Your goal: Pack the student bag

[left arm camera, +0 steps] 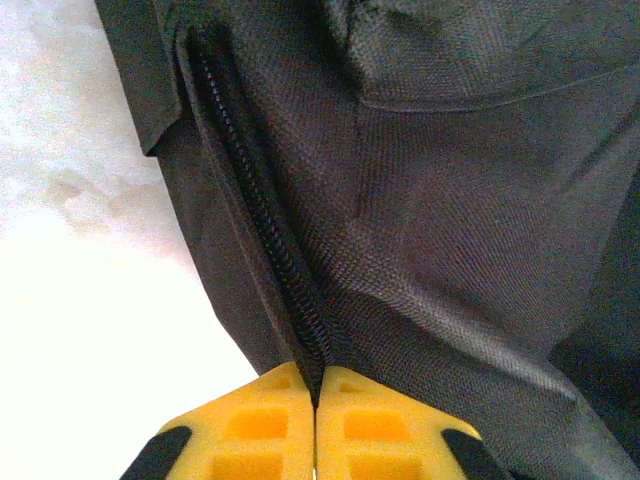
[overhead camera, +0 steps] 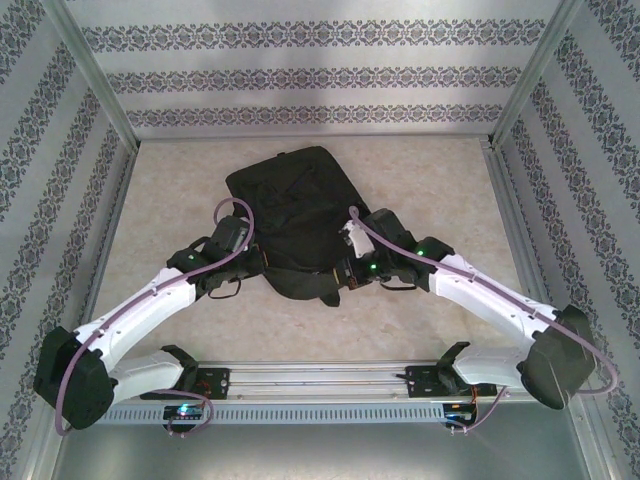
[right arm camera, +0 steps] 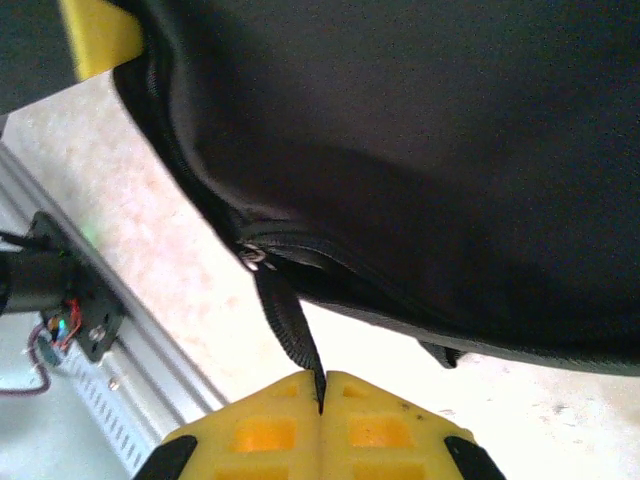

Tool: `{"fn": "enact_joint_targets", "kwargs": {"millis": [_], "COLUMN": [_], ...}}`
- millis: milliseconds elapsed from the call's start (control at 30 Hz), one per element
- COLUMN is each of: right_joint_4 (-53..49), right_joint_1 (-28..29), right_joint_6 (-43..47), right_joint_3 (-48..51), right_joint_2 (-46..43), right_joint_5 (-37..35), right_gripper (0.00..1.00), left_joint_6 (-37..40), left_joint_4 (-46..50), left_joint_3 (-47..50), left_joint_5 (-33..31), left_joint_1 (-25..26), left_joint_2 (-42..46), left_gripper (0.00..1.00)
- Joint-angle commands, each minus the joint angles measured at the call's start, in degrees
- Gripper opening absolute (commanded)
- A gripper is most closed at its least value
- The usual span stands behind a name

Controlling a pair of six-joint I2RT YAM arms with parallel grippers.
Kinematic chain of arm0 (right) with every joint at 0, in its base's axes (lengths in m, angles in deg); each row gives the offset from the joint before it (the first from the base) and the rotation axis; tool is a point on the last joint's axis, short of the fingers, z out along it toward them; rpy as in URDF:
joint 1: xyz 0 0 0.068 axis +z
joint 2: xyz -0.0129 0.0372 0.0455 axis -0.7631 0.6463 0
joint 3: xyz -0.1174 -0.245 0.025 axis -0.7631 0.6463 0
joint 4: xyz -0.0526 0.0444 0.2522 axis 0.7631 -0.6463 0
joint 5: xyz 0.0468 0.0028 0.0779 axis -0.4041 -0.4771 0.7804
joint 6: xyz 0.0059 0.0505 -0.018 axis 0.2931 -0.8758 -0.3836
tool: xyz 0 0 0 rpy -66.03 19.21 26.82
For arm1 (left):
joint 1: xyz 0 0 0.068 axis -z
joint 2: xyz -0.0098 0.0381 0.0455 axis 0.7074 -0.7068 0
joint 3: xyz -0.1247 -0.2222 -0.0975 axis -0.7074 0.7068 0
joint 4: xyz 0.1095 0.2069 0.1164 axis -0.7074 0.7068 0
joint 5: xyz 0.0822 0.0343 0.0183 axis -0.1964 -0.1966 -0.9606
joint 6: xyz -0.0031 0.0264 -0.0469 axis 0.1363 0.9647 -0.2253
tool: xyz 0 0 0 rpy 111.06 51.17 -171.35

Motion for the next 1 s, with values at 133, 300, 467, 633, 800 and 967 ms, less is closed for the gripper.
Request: {"fn": "enact_joint_targets", "kwargs": {"millis": [133,300,467,633,800,967], "right_joint_4": [6.58,12.94,14.45,12.62,12.26,11.89], "right_joint_1": [5.84,8.87,9.67,9.43,7.94,6.91], "right_joint_6": [-4.67,-9.22,-10.29,-9.07,-9.28,-9.14], "right_joint_3": [-5.67,-7.06,-7.15,-4.98,-1.59,0.29], "right_joint_2": [6.87,10.09,9.96,6.81,3.64,3.17], "right_joint_5": [13.45,15.56,14.48,10.65,8.76,8.00], "right_gripper": [0.00,0.00,0.00,0.00,0.00,0.00], "left_joint_6": [-5.44,-16.77,-24.18,-26.71,-26.47,-26.25], "left_joint_4": [8.87,13.85,10.08,2.84,1.10,-1.97], "left_joint_3": [-2.10,-1.47,0.40,2.17,2.48,3.97], "left_joint_5": [2.63,4.65,4.41,2.92,1.73,1.64], "left_joint_1": [-1.66,-0.88,3.36,4.70,5.73,5.74], "left_joint_2": [2.79,5.38,6.40,4.47,1.08,-0.19], "left_gripper": [0.40,0.45,0.50,0.51,0.47,0.35]}}
